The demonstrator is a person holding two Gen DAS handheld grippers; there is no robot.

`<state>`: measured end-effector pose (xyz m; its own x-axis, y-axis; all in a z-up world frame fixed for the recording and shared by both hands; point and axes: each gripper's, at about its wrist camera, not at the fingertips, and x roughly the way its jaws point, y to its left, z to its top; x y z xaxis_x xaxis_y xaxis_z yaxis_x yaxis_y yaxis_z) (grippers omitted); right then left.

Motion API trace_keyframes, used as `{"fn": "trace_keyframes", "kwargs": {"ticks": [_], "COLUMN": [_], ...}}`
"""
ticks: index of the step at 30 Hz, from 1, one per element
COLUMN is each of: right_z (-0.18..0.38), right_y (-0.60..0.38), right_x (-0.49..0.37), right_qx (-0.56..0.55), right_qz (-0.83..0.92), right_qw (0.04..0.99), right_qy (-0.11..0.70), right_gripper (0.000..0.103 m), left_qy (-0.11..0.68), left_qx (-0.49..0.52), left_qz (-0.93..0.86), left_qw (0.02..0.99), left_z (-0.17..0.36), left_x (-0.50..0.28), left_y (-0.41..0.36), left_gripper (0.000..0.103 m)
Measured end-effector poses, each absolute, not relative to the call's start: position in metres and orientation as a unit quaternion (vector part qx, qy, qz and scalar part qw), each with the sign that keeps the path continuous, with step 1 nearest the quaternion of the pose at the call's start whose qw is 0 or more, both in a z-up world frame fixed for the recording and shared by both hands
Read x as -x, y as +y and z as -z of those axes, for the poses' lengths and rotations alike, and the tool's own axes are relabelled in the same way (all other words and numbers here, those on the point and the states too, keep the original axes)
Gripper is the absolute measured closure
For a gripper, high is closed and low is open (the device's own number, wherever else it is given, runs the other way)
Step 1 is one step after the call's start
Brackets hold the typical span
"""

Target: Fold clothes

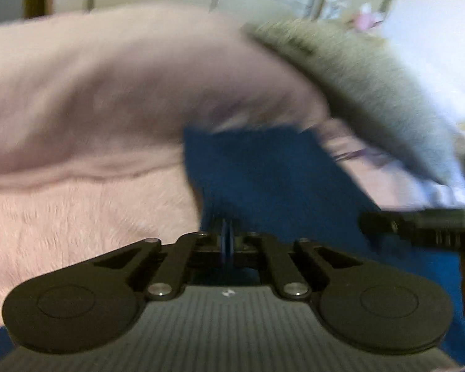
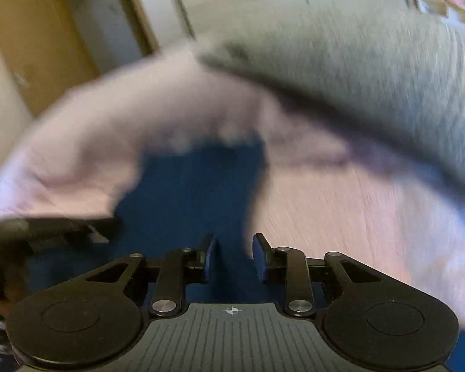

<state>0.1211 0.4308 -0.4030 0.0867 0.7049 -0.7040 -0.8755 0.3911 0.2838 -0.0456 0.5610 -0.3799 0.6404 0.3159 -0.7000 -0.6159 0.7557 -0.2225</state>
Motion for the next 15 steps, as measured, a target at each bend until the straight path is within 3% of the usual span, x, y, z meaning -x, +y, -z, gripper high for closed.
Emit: {"fn": "trace_keyframes", "kwargs": {"ticks": [5,10,15], "right_z": [0.373,0.34,0.352], "right_y": [0.38,0.321,0.225], "right_x": [-0.134,-0.096,-0.02], "right_qx": [0.031,0.086,0.172], "right_qz": [-0.532,-0.516,-0.472], "right_qw": [0.738,0.739,0.736], "right_qy": [0.414,0.424,0.454], "right_gripper": [0.073,0.073,0.073], "left_qy": [0.313,0.319,0.412], "left_qx": [0.233,0.257,0.256], "left_qz": [-0.31,-0.336,-0.339], "left_qw": [0.867,0.848,0.806], "left_z": [0.351,0.324,0.347], "left_x": [0.069,0.15,0.258], "left_y": [0.553,0.503,0.407], "left_gripper": [0.099,0.099,0.098]}}
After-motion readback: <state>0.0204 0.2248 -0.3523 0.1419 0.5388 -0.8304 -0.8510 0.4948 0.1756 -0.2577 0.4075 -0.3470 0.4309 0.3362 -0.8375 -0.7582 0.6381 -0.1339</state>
